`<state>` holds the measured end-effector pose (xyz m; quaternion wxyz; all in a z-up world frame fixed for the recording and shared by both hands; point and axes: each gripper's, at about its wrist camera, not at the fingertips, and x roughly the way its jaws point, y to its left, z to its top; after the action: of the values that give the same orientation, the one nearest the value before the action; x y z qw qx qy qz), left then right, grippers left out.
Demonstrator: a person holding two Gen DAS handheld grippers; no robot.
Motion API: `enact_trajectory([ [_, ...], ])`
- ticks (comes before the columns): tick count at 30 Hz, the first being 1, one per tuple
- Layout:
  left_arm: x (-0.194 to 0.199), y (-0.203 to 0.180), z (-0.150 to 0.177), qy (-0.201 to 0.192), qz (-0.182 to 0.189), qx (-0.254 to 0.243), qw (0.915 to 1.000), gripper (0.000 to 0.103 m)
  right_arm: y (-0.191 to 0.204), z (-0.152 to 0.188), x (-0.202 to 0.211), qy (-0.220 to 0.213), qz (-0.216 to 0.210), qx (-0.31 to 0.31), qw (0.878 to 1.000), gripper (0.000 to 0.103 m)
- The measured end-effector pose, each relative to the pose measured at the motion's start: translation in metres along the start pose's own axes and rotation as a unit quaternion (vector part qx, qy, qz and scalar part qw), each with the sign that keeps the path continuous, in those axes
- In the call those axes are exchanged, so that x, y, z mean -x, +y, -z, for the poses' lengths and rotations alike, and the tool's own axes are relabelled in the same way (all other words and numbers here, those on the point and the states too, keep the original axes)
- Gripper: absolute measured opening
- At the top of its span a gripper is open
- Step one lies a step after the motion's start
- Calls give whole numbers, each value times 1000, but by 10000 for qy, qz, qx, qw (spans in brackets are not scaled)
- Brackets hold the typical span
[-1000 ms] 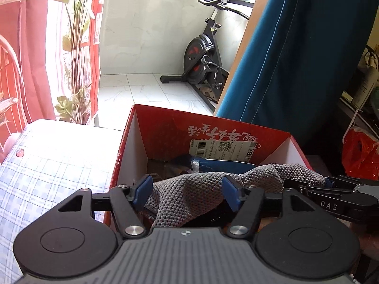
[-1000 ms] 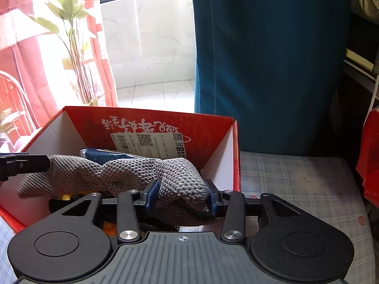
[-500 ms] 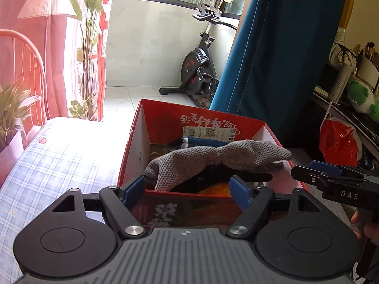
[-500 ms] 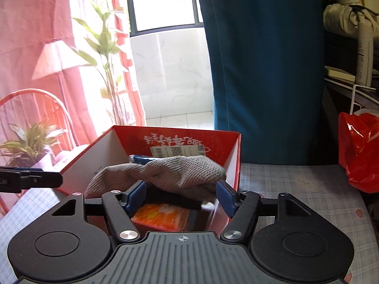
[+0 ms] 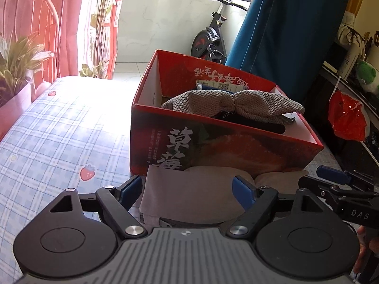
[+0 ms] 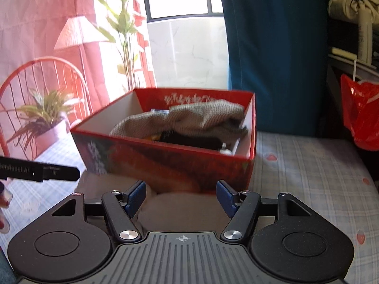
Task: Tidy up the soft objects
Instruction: 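Lower both tools onto the beige zippered cloth pouch and close them on it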
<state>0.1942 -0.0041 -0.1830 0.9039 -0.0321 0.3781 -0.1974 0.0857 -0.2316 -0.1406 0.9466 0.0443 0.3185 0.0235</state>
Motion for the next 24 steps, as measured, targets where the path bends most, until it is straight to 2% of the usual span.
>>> enact_trajectory([
  [3,-10,1,6,84,2,-7,10000,85,-3,11,-6,168,53,-78,9998,64],
  [7,-21,4,12,179,69,96,9998,90,-9,18,-13,251,160,-183,9994,78],
  [9,-27,6,14,201,50,129,9997,94,-11,20,-18,285,194,-208,9992,80],
  [12,-36,9,15,254,88,234,9994,94,-14,24,-26,381,206,-246,9988,85],
  [19,-57,9,19,409,209,220,9987,95,-23,33,-44,594,111,-460,9971,87],
  [24,-68,14,21,485,411,402,9972,94,-27,39,-53,716,-15,-550,9959,86],
])
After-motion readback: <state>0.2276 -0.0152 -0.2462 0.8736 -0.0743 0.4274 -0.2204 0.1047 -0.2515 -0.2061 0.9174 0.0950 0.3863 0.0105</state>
